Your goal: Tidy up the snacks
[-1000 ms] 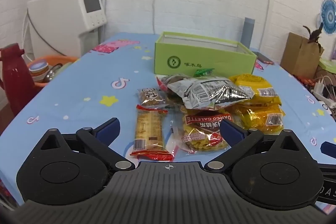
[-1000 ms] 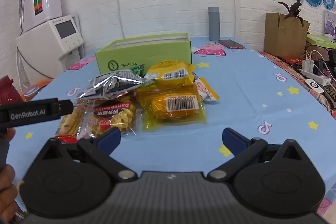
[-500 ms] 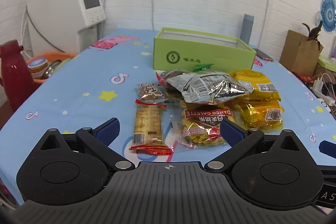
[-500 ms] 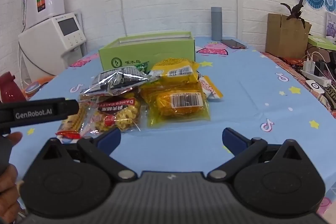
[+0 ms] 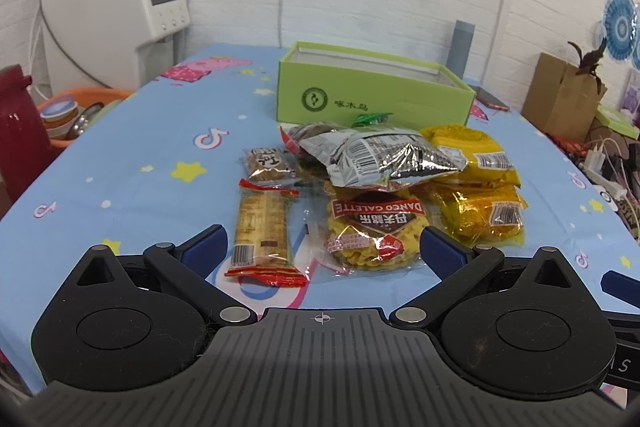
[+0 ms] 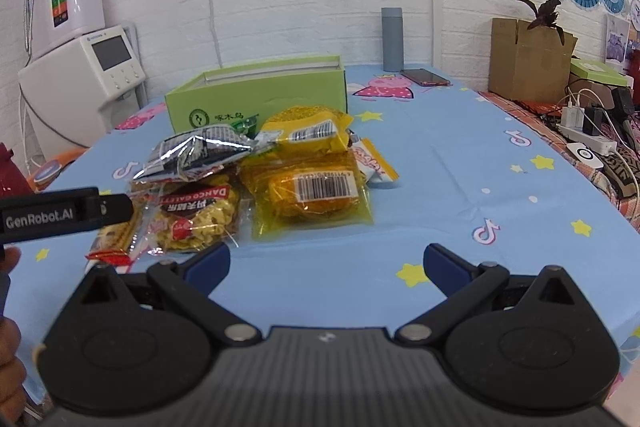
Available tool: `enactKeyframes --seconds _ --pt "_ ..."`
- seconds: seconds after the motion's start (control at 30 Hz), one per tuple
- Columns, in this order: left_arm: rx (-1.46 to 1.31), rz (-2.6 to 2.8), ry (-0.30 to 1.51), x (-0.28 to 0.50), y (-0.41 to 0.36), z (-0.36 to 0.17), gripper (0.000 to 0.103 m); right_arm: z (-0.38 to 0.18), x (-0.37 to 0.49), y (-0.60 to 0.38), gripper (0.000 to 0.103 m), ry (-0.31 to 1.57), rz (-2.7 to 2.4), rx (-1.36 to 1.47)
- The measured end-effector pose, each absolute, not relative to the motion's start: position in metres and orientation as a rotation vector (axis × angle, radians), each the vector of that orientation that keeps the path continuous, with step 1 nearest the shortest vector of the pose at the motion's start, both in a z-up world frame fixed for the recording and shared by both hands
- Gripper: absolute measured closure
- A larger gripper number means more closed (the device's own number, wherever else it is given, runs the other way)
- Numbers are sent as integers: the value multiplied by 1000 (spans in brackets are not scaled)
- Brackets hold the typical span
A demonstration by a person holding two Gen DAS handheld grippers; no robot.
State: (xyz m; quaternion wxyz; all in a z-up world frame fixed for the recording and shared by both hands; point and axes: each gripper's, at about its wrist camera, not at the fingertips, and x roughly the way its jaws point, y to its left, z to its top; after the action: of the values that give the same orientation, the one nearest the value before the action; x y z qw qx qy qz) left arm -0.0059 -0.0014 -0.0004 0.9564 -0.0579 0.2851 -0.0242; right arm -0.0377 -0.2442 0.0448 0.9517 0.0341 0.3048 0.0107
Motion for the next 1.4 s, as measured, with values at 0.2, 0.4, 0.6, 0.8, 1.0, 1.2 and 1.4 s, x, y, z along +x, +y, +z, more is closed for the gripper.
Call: enactKeyframes --seconds 0.2,0.4,0.6,0.8,1.0,1.2,1.4 --pt "-108 -61 591 -6 -6 -1 8 43 -37 -245 0 630 24 66" --pt "-101 -67 595 -6 -8 -3 8 43 -38 -245 0 628 24 69" --pt "-93 -73 602 -5 -9 -5 8 40 -38 -244 0 636 24 62" --pt "-85 -80 609 -4 -11 -7 8 38 -37 -241 0 645 28 53" --pt "-81 -77 613 -2 -11 -9 8 34 -34 -242 0 650 29 61" --pt "-69 -48 624 4 -8 -14 8 16 -19 -249 0 684 15 82" --pt "-48 -8 646 14 -14 -15 8 4 -1 -255 0 718 43 71"
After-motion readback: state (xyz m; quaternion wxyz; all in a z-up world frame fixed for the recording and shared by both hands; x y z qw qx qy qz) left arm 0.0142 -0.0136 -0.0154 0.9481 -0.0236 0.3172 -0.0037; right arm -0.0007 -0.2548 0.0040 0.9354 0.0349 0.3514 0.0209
